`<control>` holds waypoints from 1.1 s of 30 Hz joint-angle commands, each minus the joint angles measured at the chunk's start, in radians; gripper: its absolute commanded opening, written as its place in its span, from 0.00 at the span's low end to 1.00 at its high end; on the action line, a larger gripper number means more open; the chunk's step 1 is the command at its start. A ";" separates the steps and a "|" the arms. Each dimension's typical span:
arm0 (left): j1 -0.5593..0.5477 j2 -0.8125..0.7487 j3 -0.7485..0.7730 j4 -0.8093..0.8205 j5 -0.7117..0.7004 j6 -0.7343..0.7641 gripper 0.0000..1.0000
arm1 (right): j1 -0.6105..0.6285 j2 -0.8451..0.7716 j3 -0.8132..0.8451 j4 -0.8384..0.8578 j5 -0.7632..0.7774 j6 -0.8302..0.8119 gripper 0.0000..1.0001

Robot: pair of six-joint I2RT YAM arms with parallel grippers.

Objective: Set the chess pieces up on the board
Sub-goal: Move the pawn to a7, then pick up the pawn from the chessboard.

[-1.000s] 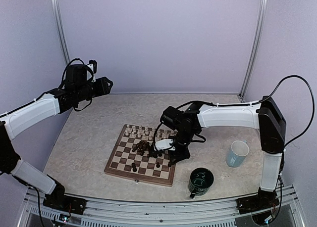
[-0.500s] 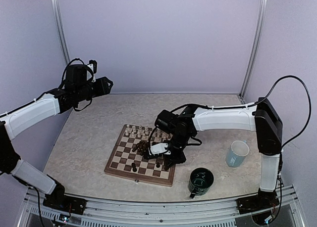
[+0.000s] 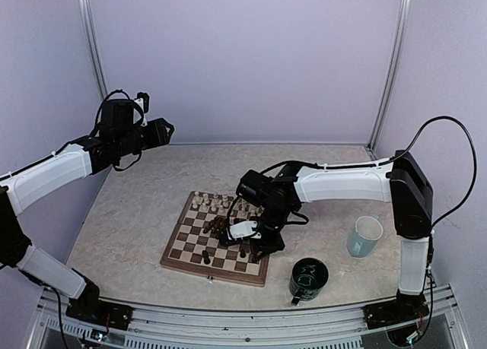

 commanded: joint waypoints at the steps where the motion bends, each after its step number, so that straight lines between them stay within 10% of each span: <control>1: 0.007 0.010 0.025 0.003 0.013 -0.002 0.61 | 0.010 0.006 0.015 0.008 0.014 0.001 0.21; 33: 0.006 0.014 0.026 0.003 0.022 -0.004 0.63 | -0.082 0.049 0.158 0.021 0.017 0.065 0.37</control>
